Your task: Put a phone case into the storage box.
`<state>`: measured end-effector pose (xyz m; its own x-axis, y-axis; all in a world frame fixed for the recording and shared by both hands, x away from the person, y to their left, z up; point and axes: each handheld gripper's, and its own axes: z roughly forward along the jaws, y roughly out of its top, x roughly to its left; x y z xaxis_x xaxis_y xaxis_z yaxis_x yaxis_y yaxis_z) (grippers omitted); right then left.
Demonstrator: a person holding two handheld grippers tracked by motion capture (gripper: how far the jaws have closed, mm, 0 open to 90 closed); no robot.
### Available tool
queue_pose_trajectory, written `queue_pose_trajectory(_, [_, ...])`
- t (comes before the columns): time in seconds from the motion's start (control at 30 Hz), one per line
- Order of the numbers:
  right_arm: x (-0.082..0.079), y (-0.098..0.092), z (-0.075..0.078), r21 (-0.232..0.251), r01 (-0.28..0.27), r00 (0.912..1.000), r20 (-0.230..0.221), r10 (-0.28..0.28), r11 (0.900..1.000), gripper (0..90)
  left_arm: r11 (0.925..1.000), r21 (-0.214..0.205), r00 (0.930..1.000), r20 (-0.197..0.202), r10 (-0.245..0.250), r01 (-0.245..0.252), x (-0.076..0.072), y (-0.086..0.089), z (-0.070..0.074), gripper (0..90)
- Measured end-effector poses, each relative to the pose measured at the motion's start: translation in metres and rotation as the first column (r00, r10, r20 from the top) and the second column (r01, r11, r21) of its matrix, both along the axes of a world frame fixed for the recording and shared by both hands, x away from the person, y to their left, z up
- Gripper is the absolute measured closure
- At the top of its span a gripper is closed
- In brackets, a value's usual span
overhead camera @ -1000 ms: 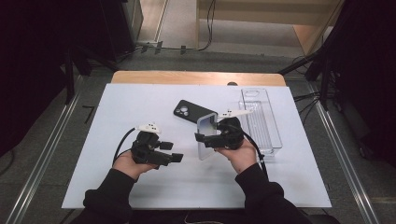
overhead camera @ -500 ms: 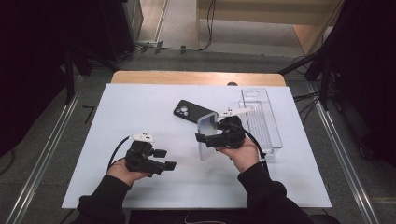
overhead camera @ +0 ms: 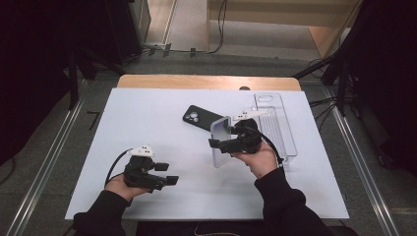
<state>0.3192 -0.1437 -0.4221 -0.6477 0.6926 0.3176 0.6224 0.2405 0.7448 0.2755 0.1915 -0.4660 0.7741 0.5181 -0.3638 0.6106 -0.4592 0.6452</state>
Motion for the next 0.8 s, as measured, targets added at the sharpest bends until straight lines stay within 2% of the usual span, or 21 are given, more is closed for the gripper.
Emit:
queue_pose_trajectory(0.23, [0.001,-0.008,0.008,0.003,0.003,0.9999,0.011,-0.003,1.0,14.6,0.9997,0.012,0.9998,-0.006,0.019,-0.019,0.0,0.006,-0.002,28.0])
queue_pose_trajectory(0.53, [0.002,-0.024,0.028,0.008,0.027,0.9986,0.045,-0.028,0.9996,14.6,0.9994,0.021,0.9995,-0.012,0.028,-0.028,0.002,0.008,-0.004,28.0])
queue_pose_trajectory(0.8, [0.005,-0.043,0.042,0.029,0.072,0.9947,0.072,-0.074,0.997,14.6,0.9979,0.027,0.9983,-0.008,0.058,-0.058,0.001,0.01,-0.004,28.1])
